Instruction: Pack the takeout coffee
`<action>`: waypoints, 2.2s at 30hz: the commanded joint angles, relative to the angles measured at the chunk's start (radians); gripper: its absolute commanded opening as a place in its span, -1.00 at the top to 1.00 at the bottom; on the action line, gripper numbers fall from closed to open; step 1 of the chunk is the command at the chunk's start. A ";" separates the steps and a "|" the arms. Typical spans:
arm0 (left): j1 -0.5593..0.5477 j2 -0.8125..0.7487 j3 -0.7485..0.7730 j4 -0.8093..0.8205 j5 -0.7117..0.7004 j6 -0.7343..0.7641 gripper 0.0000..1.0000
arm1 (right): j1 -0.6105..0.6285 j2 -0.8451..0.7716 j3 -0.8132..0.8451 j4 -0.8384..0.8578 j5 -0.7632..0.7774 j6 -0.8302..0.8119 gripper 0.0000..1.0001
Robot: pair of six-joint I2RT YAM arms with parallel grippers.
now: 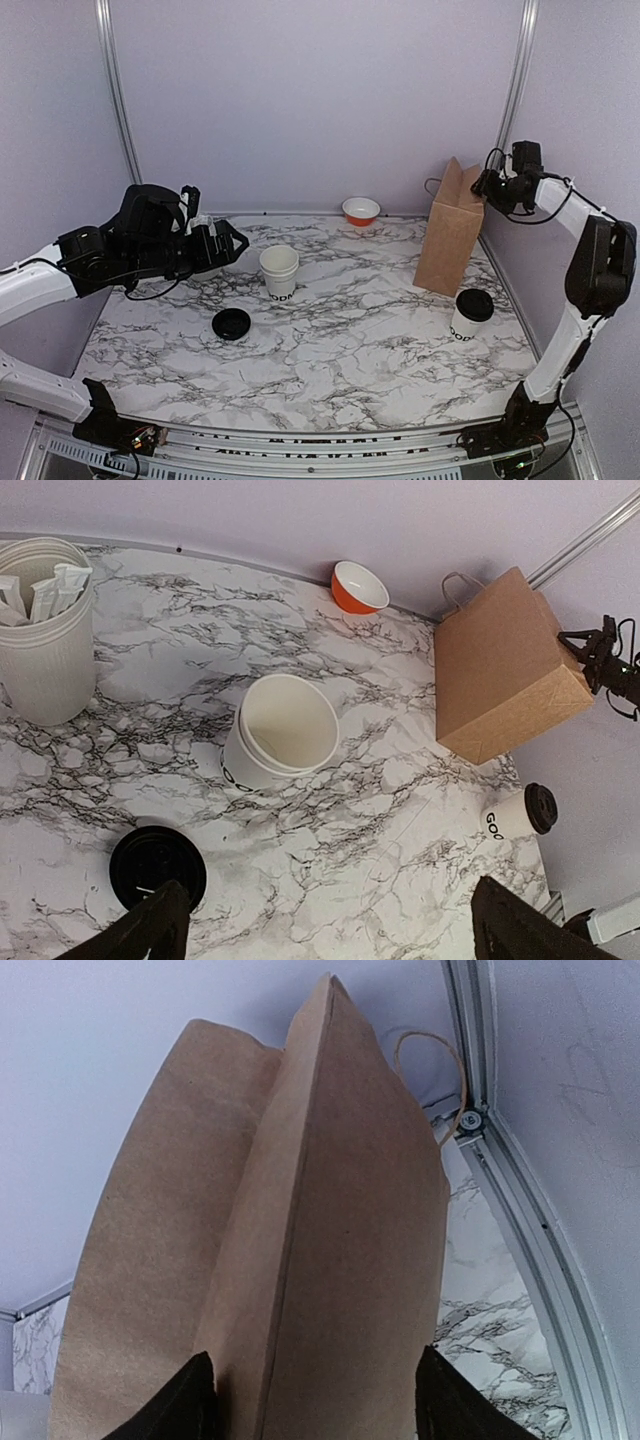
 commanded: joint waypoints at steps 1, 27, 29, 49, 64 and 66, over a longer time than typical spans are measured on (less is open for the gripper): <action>-0.003 -0.007 0.040 0.001 -0.003 0.029 -0.98 | -0.003 0.018 0.053 0.045 -0.033 0.020 -0.25; 0.021 -0.060 0.016 0.007 -0.108 0.068 -0.98 | 0.102 0.008 0.085 -0.018 0.041 0.004 0.70; 0.024 -0.057 0.017 0.009 -0.105 0.073 -0.99 | 0.101 -0.006 0.080 -0.024 0.061 0.006 0.72; 0.054 -0.046 0.019 0.017 -0.083 0.094 -0.98 | 0.202 -0.063 0.086 -0.091 -0.026 -0.015 0.86; 0.066 -0.059 0.020 0.016 -0.082 0.087 -0.98 | 0.402 -0.182 0.087 -0.087 0.043 -0.039 0.99; 0.066 -0.060 0.020 0.017 -0.081 0.082 -0.98 | 0.403 -0.185 0.084 -0.095 0.050 -0.042 1.00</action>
